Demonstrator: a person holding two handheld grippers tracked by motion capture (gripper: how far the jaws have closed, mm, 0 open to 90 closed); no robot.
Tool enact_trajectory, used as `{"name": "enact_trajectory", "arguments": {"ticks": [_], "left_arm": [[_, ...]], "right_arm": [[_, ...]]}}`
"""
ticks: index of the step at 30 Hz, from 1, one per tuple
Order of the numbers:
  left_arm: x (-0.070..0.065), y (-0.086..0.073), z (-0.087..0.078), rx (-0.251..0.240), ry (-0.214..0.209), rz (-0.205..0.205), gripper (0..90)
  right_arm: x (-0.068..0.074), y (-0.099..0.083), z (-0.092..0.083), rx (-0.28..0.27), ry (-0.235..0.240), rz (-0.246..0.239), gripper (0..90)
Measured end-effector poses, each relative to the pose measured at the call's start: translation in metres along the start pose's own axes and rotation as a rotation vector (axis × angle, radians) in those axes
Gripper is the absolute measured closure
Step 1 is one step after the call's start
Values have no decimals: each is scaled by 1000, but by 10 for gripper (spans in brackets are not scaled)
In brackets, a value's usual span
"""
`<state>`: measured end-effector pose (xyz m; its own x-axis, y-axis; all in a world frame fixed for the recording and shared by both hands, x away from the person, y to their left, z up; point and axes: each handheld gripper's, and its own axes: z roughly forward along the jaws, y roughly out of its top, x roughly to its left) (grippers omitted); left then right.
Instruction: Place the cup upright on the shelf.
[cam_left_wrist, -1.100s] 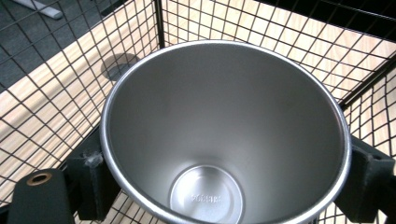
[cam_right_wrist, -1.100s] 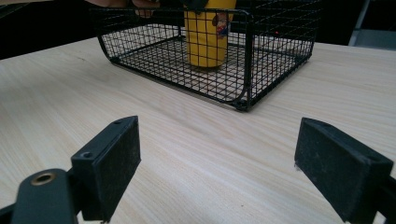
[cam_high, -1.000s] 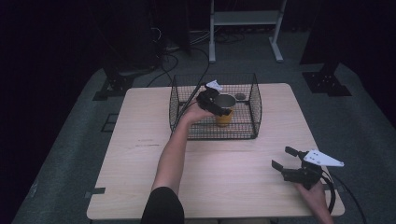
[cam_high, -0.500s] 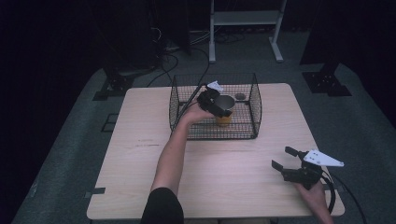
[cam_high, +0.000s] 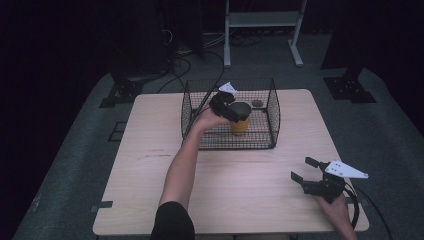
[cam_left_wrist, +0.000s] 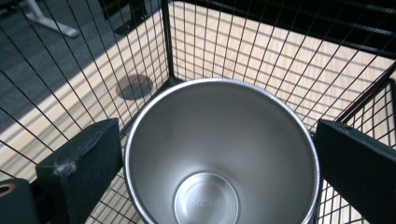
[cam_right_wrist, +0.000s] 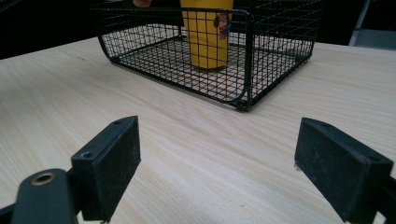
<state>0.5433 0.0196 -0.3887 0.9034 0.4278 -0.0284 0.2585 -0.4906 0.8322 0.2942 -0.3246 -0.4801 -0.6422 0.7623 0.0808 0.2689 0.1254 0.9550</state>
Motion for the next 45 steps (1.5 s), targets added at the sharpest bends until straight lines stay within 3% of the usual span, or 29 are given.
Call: {"name": "enact_trajectory", "arguments": {"ticks": [17,29,37,45], "left_arm": [[-14,12,-33,-87,2,39,19],[-19,6,-60,-115,17,34,21],[-33,-2,-75,-108,25,43,21],[-46,-10,-87,-135,16,49,22]], "right_arm": [[0,0,0,-2,6,-1,133],[0,0,0,3,-3,-3,133],[0,0,0,6,-19,1,133],[1,0,0,8,-23,-3,133]]}}
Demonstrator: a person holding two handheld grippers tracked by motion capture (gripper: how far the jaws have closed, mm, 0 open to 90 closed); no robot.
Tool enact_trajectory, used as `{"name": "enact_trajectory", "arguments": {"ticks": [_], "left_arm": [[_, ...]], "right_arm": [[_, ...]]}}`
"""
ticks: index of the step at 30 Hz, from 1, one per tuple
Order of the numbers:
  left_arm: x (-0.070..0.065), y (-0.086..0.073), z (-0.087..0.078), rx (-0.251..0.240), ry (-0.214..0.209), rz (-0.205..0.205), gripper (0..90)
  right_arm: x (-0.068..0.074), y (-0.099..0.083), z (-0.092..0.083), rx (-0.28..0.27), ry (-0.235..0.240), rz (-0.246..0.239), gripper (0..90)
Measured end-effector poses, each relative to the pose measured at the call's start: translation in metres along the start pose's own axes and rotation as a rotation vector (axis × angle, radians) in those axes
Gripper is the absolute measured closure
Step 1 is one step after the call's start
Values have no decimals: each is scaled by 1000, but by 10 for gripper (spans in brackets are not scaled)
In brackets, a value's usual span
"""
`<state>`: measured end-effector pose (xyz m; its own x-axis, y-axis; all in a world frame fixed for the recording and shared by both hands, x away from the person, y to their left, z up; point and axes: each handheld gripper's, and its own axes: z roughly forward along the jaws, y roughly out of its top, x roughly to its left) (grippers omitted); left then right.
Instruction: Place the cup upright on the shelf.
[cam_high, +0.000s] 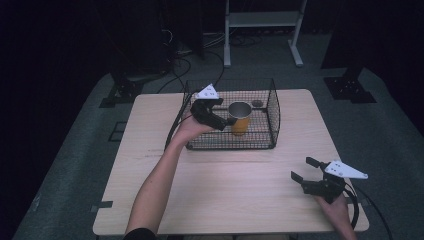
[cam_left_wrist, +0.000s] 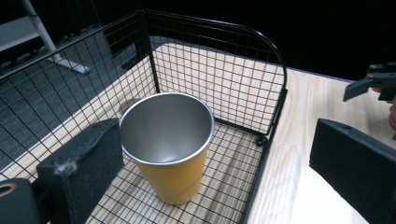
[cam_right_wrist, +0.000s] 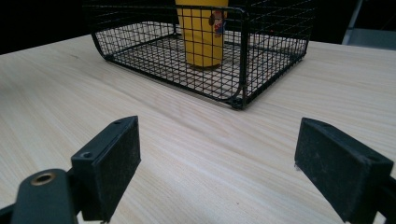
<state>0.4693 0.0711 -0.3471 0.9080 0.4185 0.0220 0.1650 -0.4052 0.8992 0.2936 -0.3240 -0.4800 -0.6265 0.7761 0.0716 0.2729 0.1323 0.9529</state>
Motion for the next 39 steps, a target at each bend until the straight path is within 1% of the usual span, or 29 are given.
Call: {"name": "enact_trajectory", "arguments": {"ticks": [6,9,15,17,18,20,21,24,27,39], "left_arm": [[-8,-4,-6,-10,-5,-1,23],[-12,-7,-8,-5,-8,-5,23],[-20,-12,-16,-11,-12,2,23],[-22,-12,-18,-15,-10,3,24],[-23,-13,-19,-17,-14,1,39],[-26,-13,-22,-23,-17,9,41],[-27,-14,-23,-29,-21,6,41],[-30,-16,-25,-30,-24,8,41],[-31,-19,-27,-19,-25,2,37],[-41,-32,-37,-29,-30,6,37]], "right_arm": [[0,0,0,2,-3,0,133],[0,0,0,2,-4,1,133],[0,0,0,2,-6,2,133],[0,0,0,2,-7,2,133],[0,0,0,3,-7,2,133],[0,0,0,2,-8,1,133],[0,0,0,3,-8,1,133],[1,0,0,5,-9,1,133],[1,0,0,6,-10,0,133],[1,0,0,5,-13,2,133]]}}
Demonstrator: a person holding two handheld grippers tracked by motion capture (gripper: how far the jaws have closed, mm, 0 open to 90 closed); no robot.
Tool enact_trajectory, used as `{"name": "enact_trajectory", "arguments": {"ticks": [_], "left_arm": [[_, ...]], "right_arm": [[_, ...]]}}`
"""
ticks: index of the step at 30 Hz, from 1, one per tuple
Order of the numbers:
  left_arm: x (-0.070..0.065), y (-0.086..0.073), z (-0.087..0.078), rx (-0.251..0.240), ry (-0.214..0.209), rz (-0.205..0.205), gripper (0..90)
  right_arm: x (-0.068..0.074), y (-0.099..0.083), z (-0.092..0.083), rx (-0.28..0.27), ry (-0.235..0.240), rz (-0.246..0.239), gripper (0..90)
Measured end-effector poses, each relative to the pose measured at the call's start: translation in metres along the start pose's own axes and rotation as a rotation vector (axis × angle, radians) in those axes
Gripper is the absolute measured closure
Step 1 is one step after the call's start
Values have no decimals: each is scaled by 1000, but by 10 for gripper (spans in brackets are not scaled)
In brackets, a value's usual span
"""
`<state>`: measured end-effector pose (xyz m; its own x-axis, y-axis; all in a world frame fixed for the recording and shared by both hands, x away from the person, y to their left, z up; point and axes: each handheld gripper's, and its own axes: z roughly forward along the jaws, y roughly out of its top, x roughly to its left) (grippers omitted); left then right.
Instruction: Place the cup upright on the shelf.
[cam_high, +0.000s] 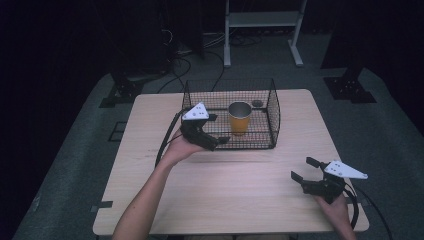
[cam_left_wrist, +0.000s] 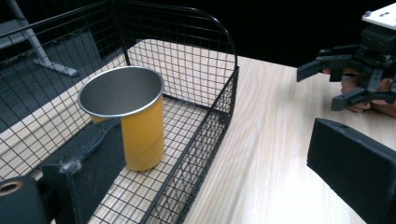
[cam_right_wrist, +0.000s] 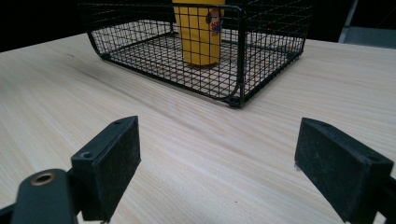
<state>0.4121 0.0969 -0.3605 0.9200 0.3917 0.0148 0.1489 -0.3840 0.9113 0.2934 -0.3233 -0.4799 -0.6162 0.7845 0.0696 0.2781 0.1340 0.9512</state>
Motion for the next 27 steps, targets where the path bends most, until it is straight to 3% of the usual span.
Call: {"name": "enact_trajectory", "arguments": {"ticks": [12,18,27], "left_arm": [[-8,-12,-14,-7,4,4,38],[-12,-22,-16,13,-1,8,37],[-20,-36,-22,-9,-9,-8,37]], "right_arm": [[0,0,0,2,-1,4,133],[0,0,0,3,-2,3,133],[0,0,0,4,-4,1,133]]}}
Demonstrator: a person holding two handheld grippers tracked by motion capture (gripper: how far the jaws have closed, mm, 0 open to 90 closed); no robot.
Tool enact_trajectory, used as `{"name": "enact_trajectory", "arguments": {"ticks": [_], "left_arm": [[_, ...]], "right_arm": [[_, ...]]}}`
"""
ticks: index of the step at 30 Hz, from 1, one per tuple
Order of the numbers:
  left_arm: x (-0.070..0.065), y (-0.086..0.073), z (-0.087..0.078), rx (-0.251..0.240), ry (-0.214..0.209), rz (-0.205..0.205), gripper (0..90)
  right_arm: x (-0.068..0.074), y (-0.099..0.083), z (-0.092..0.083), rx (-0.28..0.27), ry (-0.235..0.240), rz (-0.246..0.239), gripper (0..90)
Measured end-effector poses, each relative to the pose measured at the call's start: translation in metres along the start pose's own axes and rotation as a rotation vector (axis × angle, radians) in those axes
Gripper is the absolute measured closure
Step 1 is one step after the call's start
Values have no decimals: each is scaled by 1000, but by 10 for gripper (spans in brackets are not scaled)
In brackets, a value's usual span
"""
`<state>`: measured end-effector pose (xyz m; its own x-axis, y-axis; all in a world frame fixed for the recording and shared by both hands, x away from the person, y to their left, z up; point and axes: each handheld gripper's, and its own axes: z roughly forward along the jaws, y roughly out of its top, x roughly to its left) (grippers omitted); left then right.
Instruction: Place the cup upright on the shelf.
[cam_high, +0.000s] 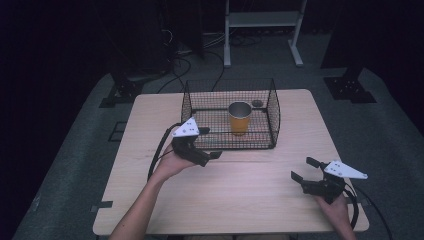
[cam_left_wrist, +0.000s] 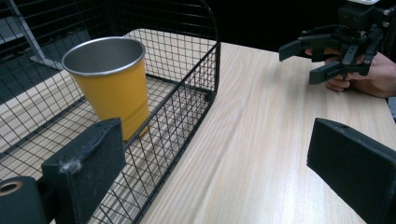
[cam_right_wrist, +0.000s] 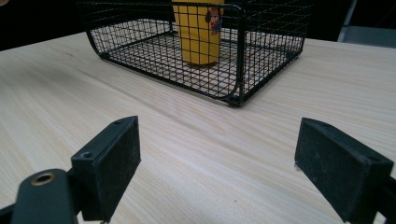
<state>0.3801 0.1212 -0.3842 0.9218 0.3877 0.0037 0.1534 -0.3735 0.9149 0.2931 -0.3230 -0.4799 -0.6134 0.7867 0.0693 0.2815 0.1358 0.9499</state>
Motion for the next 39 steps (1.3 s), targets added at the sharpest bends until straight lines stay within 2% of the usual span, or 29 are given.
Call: {"name": "enact_trajectory", "arguments": {"ticks": [23,27,32,34,35,37,39], "left_arm": [[-25,-31,-15,-27,16,10,38],[-30,-35,-16,-19,22,17,37],[-36,-42,-21,-39,34,17,38],[-38,-44,-21,-21,36,18,37],[-40,-45,-21,-25,46,29,37],[-43,-48,-21,-25,32,19,38],[-46,-51,-22,-25,41,24,38]], "right_arm": [[0,0,0,2,-3,0,133],[0,0,0,1,-3,1,133],[0,0,0,2,-3,0,133],[0,0,0,1,-2,1,133],[0,0,0,2,-2,1,133],[0,0,0,1,-1,1,133],[0,0,0,1,0,1,133]]}}
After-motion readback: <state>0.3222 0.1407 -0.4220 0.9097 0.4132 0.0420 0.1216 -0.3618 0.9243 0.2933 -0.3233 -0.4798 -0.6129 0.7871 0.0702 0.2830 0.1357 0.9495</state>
